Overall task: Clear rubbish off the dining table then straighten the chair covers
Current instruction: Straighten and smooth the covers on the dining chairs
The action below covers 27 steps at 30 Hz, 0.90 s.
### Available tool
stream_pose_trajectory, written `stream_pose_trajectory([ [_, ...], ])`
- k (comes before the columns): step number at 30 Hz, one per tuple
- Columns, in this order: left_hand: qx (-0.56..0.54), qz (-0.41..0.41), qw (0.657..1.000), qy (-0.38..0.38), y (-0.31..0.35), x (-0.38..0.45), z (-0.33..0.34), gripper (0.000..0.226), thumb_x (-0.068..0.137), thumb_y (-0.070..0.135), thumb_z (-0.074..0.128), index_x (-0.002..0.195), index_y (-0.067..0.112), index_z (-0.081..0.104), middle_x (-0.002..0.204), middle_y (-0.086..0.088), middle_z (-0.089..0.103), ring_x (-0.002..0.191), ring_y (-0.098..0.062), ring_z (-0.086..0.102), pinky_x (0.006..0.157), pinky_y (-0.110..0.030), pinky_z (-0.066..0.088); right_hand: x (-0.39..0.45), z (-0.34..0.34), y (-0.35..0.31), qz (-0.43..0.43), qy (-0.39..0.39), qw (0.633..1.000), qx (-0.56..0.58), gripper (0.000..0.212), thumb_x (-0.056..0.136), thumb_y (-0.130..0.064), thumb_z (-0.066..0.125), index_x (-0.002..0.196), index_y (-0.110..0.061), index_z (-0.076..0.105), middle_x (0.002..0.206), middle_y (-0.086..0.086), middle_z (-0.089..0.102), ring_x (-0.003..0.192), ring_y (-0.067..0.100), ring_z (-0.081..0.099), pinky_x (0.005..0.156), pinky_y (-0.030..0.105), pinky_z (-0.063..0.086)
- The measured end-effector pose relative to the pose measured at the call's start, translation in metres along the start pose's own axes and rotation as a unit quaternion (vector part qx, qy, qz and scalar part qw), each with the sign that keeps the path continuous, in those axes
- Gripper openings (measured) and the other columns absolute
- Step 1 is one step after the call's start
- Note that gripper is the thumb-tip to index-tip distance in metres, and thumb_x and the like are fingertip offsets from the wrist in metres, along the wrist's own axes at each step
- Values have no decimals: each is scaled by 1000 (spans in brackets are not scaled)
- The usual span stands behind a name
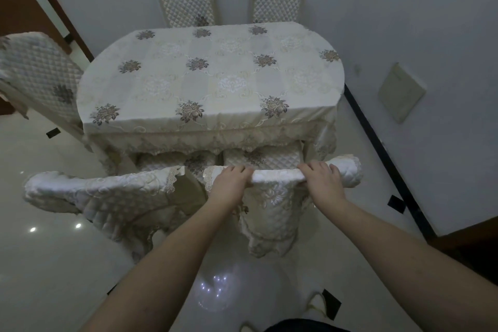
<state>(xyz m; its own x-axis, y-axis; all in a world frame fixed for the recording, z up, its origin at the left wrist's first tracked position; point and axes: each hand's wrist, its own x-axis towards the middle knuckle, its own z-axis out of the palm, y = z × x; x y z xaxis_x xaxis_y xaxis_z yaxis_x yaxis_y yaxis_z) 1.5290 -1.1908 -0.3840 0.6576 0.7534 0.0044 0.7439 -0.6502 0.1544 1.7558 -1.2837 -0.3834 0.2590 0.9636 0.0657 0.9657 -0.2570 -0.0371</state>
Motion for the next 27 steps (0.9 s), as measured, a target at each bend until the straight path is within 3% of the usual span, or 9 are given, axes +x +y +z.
stream_pose_trajectory([
  [5,-23,-17,1000,-7,-1,0,-2,36,92,33,58,124,17,53,117,-6,55,109,-29,51,72,-34,38,-4,2,-4,10,-9,1000,24,37,92,-25,54,128,-28,51,121,2,56,117,24,49,103,44,27],
  [8,21,-22,1000,4,9,-5,2,43,91,42,56,124,14,49,122,-8,55,112,-30,51,90,-41,41,-6,-1,-2,17,-26,998,56,45,93,-23,50,138,-26,40,144,3,40,136,23,31,112,46,15],
  [12,44,-57,997,-5,35,-22,9,73,87,55,49,144,15,28,144,-14,39,136,-38,32,110,-54,27,-14,-7,10,15,-69,994,79,64,93,-36,51,149,-25,22,160,6,12,147,24,5,116,49,2],
  [15,49,-45,998,-8,62,-26,3,77,89,59,40,149,16,19,150,-13,31,140,-38,24,112,-54,21,-28,-12,32,-7,-72,994,83,70,93,-40,51,151,-28,15,159,2,16,147,21,9,116,48,3],
  [19,51,-15,999,-2,95,-18,-1,71,90,57,39,148,21,21,151,-9,31,141,-33,25,113,-53,21,-46,-26,69,-21,-71,994,76,66,93,-45,48,150,-27,19,158,-2,20,145,20,16,116,46,6],
  [24,58,-19,998,-17,157,10,-2,61,88,55,46,139,26,34,143,-2,40,133,-28,36,103,-62,29,-74,-46,143,0,-30,995,94,63,91,-44,51,147,-24,29,152,1,32,139,23,29,113,46,17],
  [27,41,-6,999,-22,192,32,-4,56,89,58,38,138,30,38,143,3,43,131,-22,40,103,-53,33,-90,-51,191,27,-33,995,91,61,93,-47,48,147,-23,32,152,1,34,139,23,29,113,44,16],
])
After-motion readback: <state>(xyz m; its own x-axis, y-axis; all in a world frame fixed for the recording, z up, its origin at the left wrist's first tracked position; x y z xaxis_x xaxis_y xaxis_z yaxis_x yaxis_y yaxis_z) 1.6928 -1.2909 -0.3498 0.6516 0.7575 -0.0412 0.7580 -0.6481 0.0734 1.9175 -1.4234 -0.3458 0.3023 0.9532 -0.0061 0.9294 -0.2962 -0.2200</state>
